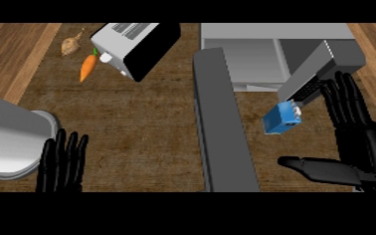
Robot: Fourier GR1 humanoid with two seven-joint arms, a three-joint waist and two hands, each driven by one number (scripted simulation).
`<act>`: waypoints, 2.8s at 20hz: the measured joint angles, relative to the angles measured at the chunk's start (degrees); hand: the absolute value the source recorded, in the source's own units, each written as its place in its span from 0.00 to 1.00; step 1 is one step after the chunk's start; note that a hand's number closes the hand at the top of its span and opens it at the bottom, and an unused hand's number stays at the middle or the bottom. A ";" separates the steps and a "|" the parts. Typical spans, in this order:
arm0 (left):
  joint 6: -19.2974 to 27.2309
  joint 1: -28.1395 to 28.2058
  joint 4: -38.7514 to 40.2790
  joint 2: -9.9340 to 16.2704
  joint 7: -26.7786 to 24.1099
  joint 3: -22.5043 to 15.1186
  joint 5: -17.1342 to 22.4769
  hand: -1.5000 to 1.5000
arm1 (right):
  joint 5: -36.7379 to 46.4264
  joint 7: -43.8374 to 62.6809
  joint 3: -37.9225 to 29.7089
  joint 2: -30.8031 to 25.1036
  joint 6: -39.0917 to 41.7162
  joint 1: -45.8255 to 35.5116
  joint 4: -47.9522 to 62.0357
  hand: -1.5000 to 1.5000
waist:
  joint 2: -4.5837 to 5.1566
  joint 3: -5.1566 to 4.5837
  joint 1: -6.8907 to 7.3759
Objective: Pick up the milk, place it into the microwave and close the microwave
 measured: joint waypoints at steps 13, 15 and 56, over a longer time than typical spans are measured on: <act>-1.13 6.88 -0.11 1.86 -7.00 -1.85 0.84 0.00 | 3.02 -14.38 -3.91 1.88 -2.92 -2.45 20.20 0.00 | 0.07 0.02 0.23; -0.99 8.90 0.42 1.63 -9.18 -3.26 0.12 0.00 | 3.22 -17.27 -4.79 1.95 -3.35 -1.78 22.80 0.00 | 0.04 0.02 0.24; -2.19 16.35 2.61 8.56 -20.38 -5.47 5.19 0.00 | 2.02 -57.69 -12.16 -3.10 -2.39 -21.33 79.98 0.00 | -0.08 -0.05 0.07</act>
